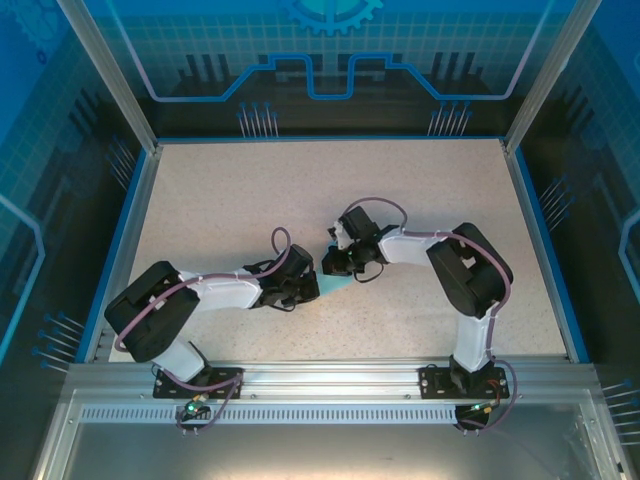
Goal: Fold a paper plane with a square sheet of paper (pick it up from the middle)
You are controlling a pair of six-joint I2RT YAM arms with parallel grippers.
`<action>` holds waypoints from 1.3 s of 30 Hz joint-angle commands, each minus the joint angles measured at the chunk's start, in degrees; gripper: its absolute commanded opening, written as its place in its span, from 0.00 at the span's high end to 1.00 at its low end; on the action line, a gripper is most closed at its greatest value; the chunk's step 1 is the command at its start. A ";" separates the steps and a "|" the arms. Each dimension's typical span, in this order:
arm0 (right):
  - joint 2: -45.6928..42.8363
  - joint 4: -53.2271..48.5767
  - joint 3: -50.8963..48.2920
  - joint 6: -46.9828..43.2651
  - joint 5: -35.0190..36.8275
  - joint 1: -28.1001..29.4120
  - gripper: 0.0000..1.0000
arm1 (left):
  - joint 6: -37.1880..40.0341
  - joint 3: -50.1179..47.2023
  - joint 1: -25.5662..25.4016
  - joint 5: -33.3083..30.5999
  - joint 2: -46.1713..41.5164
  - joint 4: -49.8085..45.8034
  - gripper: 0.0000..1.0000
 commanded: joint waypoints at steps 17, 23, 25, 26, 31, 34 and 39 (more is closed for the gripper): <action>1.86 -2.03 -2.20 1.07 0.49 1.82 0.96 | -0.02 -2.19 0.58 0.57 -4.68 -7.66 0.89; 2.55 -2.14 -1.97 1.15 0.90 1.78 0.96 | 0.27 -2.45 0.62 0.13 -4.99 -8.35 0.88; 2.66 -2.21 -1.87 1.15 0.91 1.82 0.96 | 0.14 -2.45 0.62 0.39 -4.27 -7.94 0.90; 2.67 -2.31 -1.91 1.13 0.87 1.79 0.96 | 0.22 -2.46 0.60 0.73 -4.13 -7.71 0.93; 2.57 -2.43 -1.59 1.09 0.89 1.84 0.96 | 1.27 -1.54 0.60 0.83 -5.22 -8.26 0.98; 2.52 -2.38 -1.60 1.24 0.95 1.85 0.96 | 2.00 -1.26 0.62 1.07 -7.00 -7.61 0.98; 2.61 -2.42 -1.61 1.33 1.04 1.87 0.96 | 2.60 -0.40 0.57 2.13 -8.27 -5.86 0.98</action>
